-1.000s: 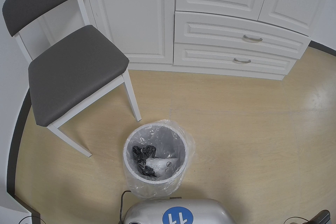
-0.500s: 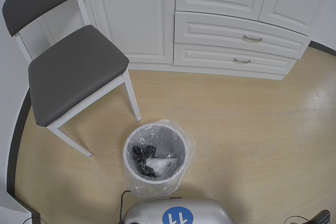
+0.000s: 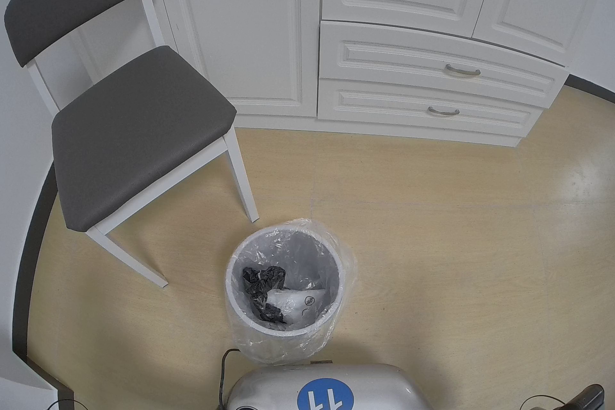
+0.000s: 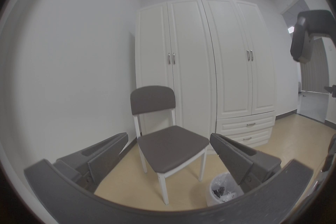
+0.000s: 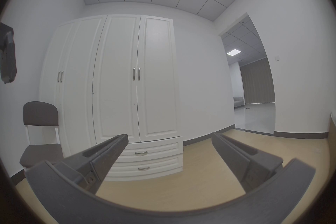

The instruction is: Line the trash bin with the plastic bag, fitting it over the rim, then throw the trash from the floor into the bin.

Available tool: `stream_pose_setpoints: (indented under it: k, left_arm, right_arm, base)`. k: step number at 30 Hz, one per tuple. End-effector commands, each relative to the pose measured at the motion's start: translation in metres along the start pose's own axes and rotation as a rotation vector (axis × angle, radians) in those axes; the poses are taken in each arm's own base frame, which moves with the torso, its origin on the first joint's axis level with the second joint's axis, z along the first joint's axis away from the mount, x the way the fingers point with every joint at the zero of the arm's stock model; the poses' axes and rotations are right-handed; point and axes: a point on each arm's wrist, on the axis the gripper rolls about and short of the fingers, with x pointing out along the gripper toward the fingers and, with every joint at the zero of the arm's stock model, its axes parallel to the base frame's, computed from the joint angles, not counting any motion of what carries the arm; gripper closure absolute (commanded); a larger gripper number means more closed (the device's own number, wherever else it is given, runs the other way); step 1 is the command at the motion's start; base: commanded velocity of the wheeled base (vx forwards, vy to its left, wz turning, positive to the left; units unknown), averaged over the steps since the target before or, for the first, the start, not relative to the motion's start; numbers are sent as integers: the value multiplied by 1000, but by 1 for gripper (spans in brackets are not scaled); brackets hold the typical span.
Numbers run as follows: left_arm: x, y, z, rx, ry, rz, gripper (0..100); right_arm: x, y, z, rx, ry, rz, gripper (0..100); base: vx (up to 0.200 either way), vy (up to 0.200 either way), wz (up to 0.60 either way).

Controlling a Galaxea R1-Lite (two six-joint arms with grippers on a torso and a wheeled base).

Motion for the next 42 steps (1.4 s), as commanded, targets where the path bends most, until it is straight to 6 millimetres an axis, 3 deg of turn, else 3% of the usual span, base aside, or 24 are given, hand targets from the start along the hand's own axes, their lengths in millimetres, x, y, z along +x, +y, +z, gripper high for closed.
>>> stream_pose_setpoints:
  k: [1, 7, 15, 17, 32, 42]
  left_arm:
    - [10, -4, -45, -28, 83, -18, 0]
    - [19, -8, -92, -41, 81, -33, 0]
    - [18, -9, -110, -50, 182, -37, 0]
    - [14, -9, -126, -33, 338, -46, 0]
    - [11, -11, -131, -22, 387, -119, 0]
    - [11, -11, -131, -23, 387, -116, 0]
  right_arm:
    - [0, 0, -27, 3, 5, 9, 0]
    - [-1, 0, -44, 16, -35, 20, 0]
    - [-3, -1, -63, 5, -22, 23, 0]
    - [-3, -1, -65, 5, -7, 22, 0]
    - [-16, -4, -117, -155, 502, 87, 0]
    - [-19, 2, -119, -74, 545, 390, 0]
  base:
    - [0, 0, 0]
    - [0, 0, 0]
    - [0, 0, 0]
    - [0, 0, 0]
    - [0, 0, 0]
    - [0, 0, 0]
